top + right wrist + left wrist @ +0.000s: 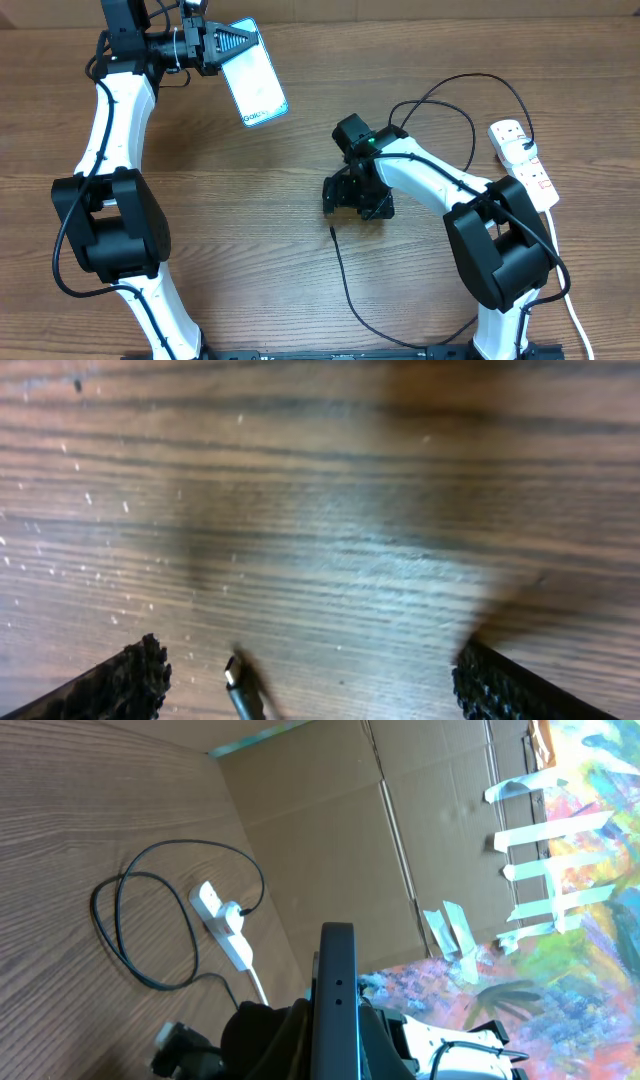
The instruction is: Plug charger to phone and switch on socket
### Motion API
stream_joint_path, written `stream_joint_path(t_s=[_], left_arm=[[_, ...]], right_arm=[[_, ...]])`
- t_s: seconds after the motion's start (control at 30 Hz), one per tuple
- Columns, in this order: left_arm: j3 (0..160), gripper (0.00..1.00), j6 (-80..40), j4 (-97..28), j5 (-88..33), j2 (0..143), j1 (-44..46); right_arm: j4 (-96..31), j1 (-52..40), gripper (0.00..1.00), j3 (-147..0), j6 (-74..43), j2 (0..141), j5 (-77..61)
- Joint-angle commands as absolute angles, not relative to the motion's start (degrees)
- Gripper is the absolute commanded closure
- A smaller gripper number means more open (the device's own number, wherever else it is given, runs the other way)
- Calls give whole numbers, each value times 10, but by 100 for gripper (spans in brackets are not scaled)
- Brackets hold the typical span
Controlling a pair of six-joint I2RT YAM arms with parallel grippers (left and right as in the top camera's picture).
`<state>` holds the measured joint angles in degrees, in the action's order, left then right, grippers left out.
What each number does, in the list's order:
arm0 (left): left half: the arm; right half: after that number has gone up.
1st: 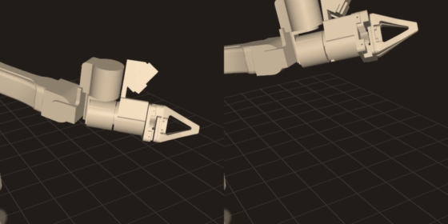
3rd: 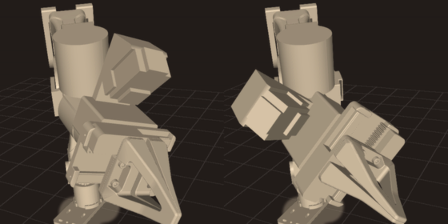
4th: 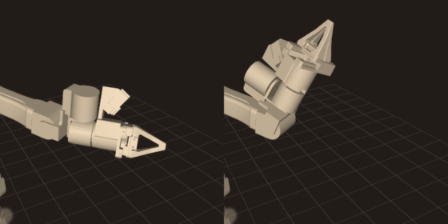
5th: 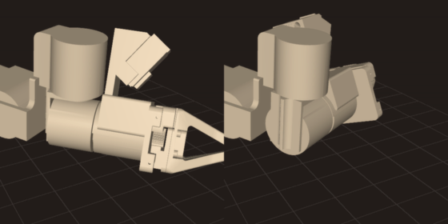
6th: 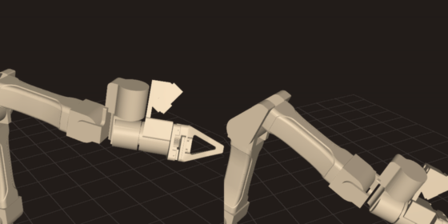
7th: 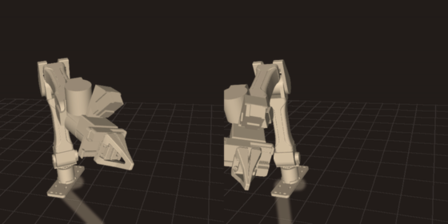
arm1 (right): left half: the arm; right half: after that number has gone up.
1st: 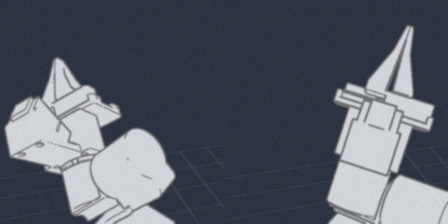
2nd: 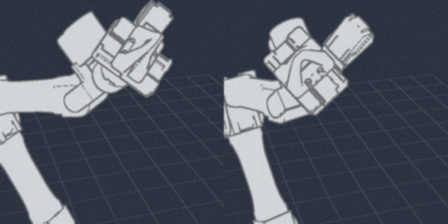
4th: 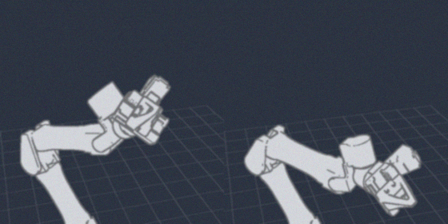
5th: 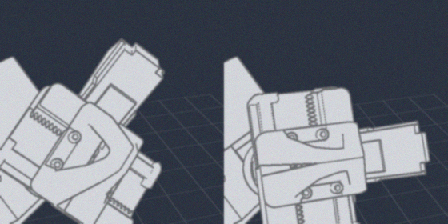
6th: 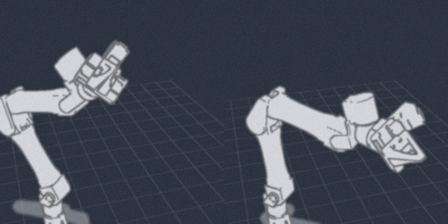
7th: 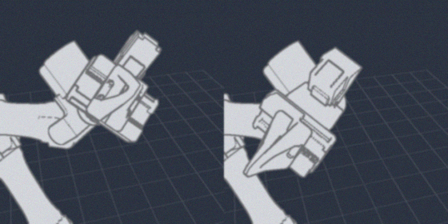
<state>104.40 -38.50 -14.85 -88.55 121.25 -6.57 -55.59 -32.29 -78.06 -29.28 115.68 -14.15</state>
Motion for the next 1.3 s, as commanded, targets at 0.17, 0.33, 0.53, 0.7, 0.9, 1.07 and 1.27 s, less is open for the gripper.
stream_joint_path(t_s=[0.17,0.33,0.53,0.7,0.9,1.07,1.27], left_arm=[[1051,96,-366,-147,-905,1206,-65],[1051,96,-364,-147,-905,1206,-65],[1051,96,-364,-147,-905,1206,-65],[1051,96,-364,-147,-905,1206,-65],[1051,96,-364,-147,-905,1206,-65],[1051,96,-364,-147,-905,1206,-65],[1051,96,-364,-147,-905,1206,-65]], right_arm=[[-565,-366,8,-767,-276,1160,-150],[-536,-371,9,-714,-283,1160,-130],[-484,-371,20,-652,-284,1160,-131],[-482,-371,25,-643,-284,1160,-129],[-500,-396,20,-643,-288,1160,-90],[-507,-396,21,-643,-302,1160,-68],[-518,-396,24,-644,-313,1160,-34]])
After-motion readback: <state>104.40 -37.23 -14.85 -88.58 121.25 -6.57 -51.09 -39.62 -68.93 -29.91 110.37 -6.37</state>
